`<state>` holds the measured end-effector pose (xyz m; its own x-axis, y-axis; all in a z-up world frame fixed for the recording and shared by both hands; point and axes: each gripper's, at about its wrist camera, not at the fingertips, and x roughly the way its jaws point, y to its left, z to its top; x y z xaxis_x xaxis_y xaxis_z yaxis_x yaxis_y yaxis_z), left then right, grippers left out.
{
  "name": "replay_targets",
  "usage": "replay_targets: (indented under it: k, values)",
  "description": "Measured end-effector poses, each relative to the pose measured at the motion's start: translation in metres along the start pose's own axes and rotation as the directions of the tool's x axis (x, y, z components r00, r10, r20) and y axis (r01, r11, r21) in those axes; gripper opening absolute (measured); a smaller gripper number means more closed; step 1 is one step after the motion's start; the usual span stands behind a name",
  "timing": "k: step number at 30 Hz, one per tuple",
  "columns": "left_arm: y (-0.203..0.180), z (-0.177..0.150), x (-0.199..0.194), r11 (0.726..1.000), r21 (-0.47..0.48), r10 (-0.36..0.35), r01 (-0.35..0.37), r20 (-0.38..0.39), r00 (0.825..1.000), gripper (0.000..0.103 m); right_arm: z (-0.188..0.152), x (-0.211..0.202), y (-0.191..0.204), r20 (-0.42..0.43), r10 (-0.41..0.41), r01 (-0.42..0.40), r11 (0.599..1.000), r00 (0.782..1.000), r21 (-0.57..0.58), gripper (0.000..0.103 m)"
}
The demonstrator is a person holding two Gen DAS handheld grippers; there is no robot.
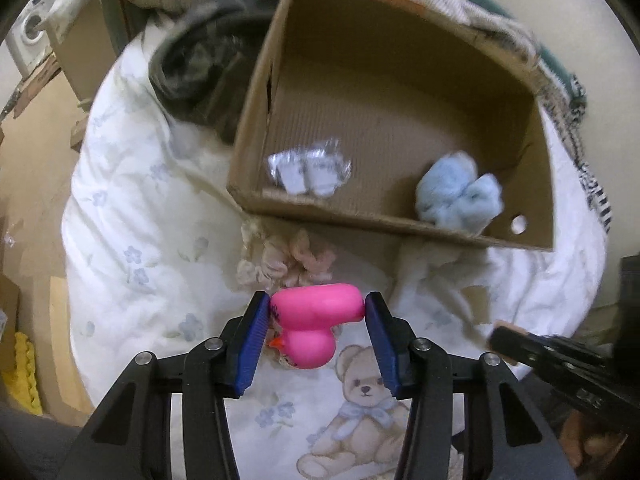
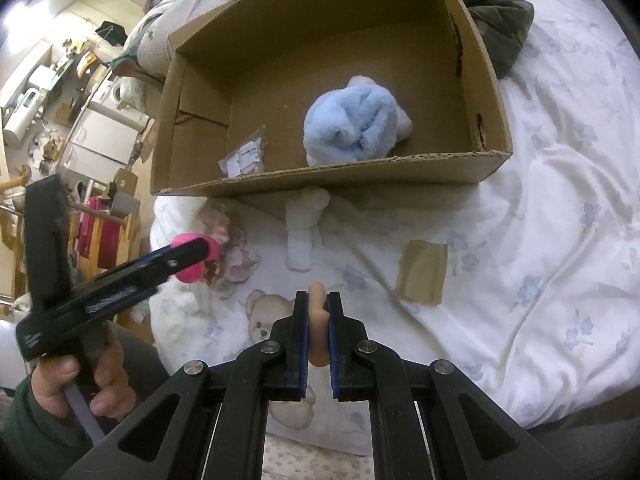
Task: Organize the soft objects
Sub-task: 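Grasp the pink rubber toy with the left tool while the right tool grasps the tan cylinder, then lower both held items into the box and open both tools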
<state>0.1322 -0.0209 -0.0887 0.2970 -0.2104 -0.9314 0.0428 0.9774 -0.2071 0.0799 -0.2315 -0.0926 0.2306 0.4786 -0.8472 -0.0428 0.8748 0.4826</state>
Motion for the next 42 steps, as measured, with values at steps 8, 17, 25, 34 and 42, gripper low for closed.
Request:
replay_targets:
  k: [8, 17, 25, 34, 42]
  values:
    - [-0.003, -0.002, -0.043, 0.999, 0.033, 0.004, -0.008, 0.115, 0.993, 0.045, 0.010, -0.026, 0.016, 0.092, 0.114, -0.114, 0.993, 0.989, -0.011, 0.010]
    - [-0.018, 0.033, -0.080, 0.996, 0.094, -0.022, -0.002, 0.248, 0.968, 0.045, 0.043, -0.065, 0.031, 0.223, 0.239, -0.236, 0.971, 0.945, -0.043, 0.010]
    - [-0.026, 0.067, -0.064, 0.982, 0.175, 0.011, -0.065, 0.289, 0.957, 0.045, 0.071, -0.056, 0.025, 0.267, 0.248, -0.245, 0.969, 0.931, -0.045, 0.010]
    - [-0.019, 0.061, -0.030, 0.989, 0.125, 0.036, -0.074, 0.281, 0.959, 0.045, 0.070, -0.026, 0.030, 0.229, 0.137, -0.124, 0.990, 0.964, -0.070, 0.010]
    - [-0.022, 0.065, -0.009, 0.989, 0.122, 0.058, -0.088, 0.235, 0.970, 0.045, 0.073, -0.010, 0.029, 0.199, 0.086, -0.073, 0.995, 0.976, -0.073, 0.010]
